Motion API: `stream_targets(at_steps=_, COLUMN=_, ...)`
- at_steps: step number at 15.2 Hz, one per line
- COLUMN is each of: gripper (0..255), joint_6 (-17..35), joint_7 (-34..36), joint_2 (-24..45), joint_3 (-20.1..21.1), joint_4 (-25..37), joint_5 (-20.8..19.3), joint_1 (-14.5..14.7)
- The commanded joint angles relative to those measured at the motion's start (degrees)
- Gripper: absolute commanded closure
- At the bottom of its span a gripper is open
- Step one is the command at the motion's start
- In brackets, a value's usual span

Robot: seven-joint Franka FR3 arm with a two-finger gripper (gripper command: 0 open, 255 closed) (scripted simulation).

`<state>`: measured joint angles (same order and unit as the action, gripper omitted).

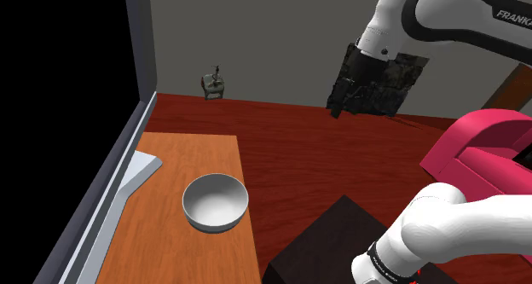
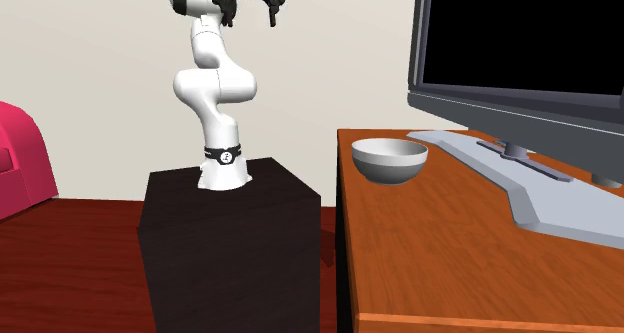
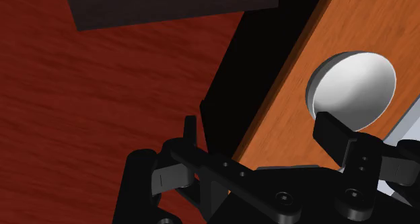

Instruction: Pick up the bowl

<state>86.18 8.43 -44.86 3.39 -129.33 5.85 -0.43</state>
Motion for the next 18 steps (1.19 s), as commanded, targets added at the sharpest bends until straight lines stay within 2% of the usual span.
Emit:
stream_targets(at_steps=1, gripper=0, joint_6=0.0, joint_7=0.0, joint_2=0.0, joint_3=0.0, joint_4=0.0, joint_5=0.0, joint_1=0.0)
stream_targets(at_steps=10, gripper=0, joint_6=15.7, joint_7=4.8, joint_2=6.1, joint_3=6.9, joint_4=-8.9, joint_5=5.1, joint_1=2.3)
stream_targets(at_steps=18, gripper=0, joint_6=30.4, joint_7=9.0, joint_2=17.1, joint_3=13.4, joint_4=-11.8, joint_5=8.4, joint_1=4.1)
